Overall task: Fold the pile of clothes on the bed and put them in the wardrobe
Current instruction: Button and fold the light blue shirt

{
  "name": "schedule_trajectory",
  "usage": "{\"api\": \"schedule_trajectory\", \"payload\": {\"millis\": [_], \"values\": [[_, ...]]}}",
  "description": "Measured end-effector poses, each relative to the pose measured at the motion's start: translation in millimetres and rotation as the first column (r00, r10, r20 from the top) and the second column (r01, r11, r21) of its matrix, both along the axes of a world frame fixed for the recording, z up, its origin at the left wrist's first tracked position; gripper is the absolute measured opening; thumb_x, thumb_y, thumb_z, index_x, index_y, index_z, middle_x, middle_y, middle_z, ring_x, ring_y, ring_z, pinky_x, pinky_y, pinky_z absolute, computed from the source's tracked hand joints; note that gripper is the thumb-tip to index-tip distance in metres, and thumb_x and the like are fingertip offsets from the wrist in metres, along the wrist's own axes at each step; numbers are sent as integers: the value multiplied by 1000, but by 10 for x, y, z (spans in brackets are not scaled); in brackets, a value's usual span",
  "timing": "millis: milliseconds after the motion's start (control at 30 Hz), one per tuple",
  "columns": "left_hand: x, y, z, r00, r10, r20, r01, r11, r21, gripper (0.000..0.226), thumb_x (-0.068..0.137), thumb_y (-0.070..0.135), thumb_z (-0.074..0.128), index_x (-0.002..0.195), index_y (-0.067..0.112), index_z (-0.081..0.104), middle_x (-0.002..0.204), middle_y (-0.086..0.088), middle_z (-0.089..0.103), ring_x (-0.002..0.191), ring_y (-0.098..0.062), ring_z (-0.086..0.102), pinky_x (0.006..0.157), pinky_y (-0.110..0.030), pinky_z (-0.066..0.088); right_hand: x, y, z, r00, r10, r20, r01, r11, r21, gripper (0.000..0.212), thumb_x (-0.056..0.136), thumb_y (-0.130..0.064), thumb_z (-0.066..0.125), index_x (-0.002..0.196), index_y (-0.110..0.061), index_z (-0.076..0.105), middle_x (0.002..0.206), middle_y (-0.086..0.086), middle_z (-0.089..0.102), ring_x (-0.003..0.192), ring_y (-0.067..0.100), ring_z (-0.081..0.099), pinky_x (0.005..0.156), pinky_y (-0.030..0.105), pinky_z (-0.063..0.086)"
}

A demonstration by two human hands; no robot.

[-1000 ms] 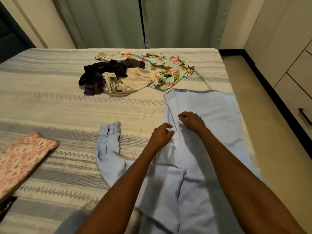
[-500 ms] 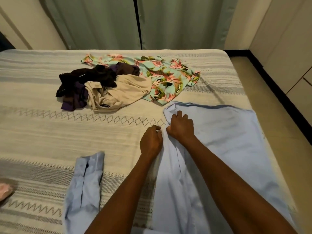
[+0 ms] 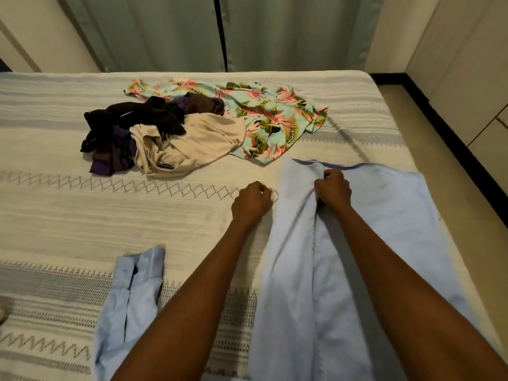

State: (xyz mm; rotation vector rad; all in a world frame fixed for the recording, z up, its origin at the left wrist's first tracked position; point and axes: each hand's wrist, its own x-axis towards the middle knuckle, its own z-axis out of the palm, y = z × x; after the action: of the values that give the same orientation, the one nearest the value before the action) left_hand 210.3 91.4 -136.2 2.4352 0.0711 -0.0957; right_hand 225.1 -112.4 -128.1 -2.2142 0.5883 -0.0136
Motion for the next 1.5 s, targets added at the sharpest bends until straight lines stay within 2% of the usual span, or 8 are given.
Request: {"api": "schedule_trajectory", "payload": {"millis": [200, 367, 567, 733, 867, 1033, 1300, 1500], "values": [[423, -300, 23, 992, -113, -53, 119, 985, 127, 57, 97, 61, 42, 93, 10, 65, 100, -11, 69, 98, -34, 64, 75, -37, 43, 201, -137, 71, 995, 96, -22, -95, 993, 70, 24, 86, -15, 59, 109, -22, 58, 105, 12, 64, 95, 33, 64, 85, 47, 56], [692, -588, 48, 990, -76, -122, 99, 974, 202, 39, 99, 34, 49, 128, 9, 53, 130, -13, 59, 118, -35, 57, 91, -38, 43, 365, -158, -16, 992, 124, 32, -128, 977, 171, 29, 77, -6, 56, 72, -30, 72, 96, 11, 74, 94, 36, 68, 87, 50, 57], [710, -501, -171, 1000, 22, -14, -20, 991, 134, 51, 99, 39, 51, 137, 6, 39, 127, -20, 59, 114, -41, 59, 90, -44, 46, 365, -98, -100, 978, 186, 94, -182, 982, -49, 30, 88, -4, 57, 103, -20, 78, 112, 6, 72, 106, 26, 64, 89, 32, 46], [520, -409, -149, 999, 18, 50, -17, 1000, -11, 57, 97, 39, 58, 135, 2, 38, 131, -22, 54, 117, -39, 56, 90, -42, 45, 167, -42, -90, 968, 216, 128, -192, 965, -177, 33, 96, -15, 55, 125, -23, 67, 133, 14, 53, 117, 34, 56, 98, 36, 43], [149, -259, -97, 995, -77, 67, 81, 995, -53, 46, 97, 27, 60, 133, 3, 45, 129, -22, 53, 117, -35, 53, 91, -35, 40, -351, 47, -23, 967, 231, 107, -198, 946, -258, 29, 98, -30, 52, 124, -21, 61, 122, 13, 60, 108, 35, 61, 93, 42, 50], [-659, -62, -10, 966, -245, 87, 246, 969, -9, 43, 97, 24, 61, 136, 9, 49, 138, -20, 49, 125, -33, 48, 101, -31, 35, -1329, 209, 120, 967, 248, -57, -254, 943, -216, 23, 95, -43, 56, 109, -26, 58, 105, 8, 68, 96, 31, 64, 82, 37, 51], [-2312, 258, 100, 839, -475, 266, 434, 879, 200, 24, 91, 36, 60, 86, 15, 72, 94, -8, 66, 85, -26, 61, 73, -36, 48, -2671, 459, 224, 940, 266, -215, -292, 952, -97, 33, 88, -48, 64, 108, -23, 56, 113, 8, 64, 105, 30, 61, 86, 34, 47], [-3082, 557, -24, 818, -434, 376, 358, 898, 257, 20, 93, 38, 63, 105, 24, 72, 114, -3, 67, 109, -22, 60, 89, -37, 46, -3291, 640, 345, 914, 280, -292, -313, 947, -71, 27, 93, -28, 53, 118, -18, 51, 119, 12, 61, 106, 32, 60, 83, 33, 44]]}}
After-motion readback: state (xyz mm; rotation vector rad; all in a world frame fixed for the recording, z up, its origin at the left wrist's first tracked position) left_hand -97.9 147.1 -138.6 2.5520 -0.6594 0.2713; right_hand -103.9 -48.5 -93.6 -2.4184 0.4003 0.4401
